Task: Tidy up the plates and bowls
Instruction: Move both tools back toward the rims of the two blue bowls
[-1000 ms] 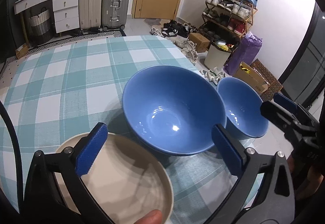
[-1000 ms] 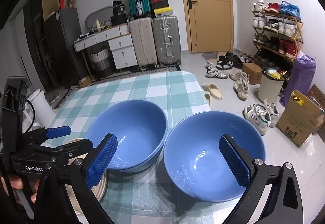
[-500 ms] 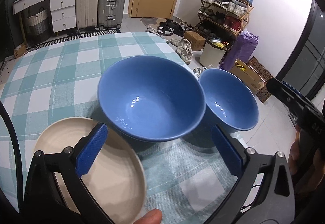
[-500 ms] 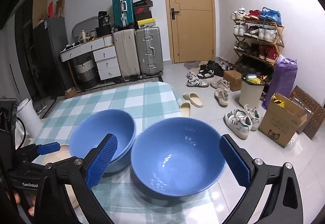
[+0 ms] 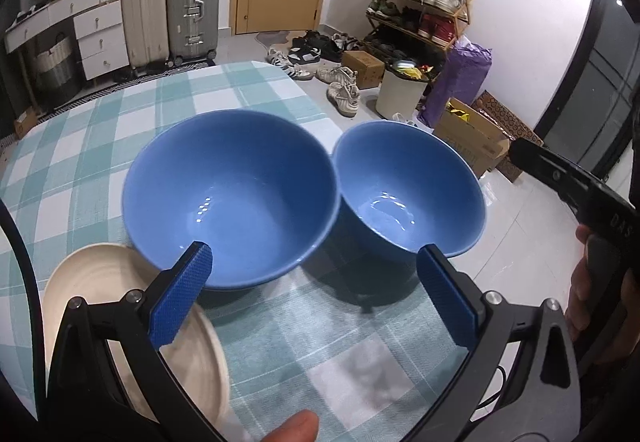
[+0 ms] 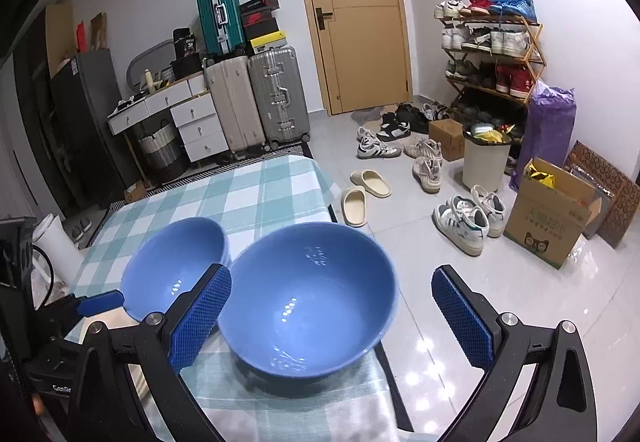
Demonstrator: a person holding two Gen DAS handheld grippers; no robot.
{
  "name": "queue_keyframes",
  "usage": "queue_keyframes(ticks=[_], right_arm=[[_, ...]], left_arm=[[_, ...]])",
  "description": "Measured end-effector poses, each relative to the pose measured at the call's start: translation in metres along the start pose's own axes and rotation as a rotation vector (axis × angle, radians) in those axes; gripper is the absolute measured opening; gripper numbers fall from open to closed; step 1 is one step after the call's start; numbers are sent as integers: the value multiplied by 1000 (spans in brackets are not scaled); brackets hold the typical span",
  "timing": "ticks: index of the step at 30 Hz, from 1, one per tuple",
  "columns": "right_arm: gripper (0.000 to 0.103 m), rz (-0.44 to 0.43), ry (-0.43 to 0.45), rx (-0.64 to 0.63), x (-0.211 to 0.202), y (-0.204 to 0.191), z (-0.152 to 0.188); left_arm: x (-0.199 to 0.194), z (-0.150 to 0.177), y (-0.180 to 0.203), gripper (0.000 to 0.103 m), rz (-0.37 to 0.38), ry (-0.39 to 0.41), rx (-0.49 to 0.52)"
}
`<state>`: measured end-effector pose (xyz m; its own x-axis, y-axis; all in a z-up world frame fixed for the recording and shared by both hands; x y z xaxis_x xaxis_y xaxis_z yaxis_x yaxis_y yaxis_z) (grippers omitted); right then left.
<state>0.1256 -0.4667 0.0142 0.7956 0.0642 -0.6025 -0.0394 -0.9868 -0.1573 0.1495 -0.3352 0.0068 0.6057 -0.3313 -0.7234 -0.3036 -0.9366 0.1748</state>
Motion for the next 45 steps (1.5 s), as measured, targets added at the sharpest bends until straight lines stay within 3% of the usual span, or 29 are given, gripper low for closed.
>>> queue_keyframes(ticks=[12,19,25,31,36,40,42,45], right_arm=[[102,13,-44,104,16,52,9],[102,27,-77,109,34,62,20],[102,0,-98,122,47,61,26],[102,-15,-97,114,49,54,27],[99,-26,-96,116,50,51,27],[87,-31,-107,123,54,52,30],[81,-48,-110,116,55,51,31],[70,-59,-104,97,55,49,33]], left_arm=[[17,3,32,102,40,-15,28],[28,6,37,102,15,-34,17],[27,2,45,100,58,-27,6],[27,4,59,90,126,-57,1],[42,6,59,69,139,-106,-42],[54,9,63,62,138,-125,-44],[60,12,64,53,140,-135,-42],[66,13,65,51,134,-137,-44]])
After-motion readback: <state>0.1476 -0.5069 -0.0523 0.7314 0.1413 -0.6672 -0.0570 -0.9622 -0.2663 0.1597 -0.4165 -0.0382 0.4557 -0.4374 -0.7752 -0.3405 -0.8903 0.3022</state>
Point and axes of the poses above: each gripper's, at about its wrist camera, not at the fingertips, and x roughly the way its jaws point, y to its right, z to its underside, the point moved 9 cm from there along x, roughly the way its jaws point, and after that the axes turned 1 degree about y, right-handed, at the moved point
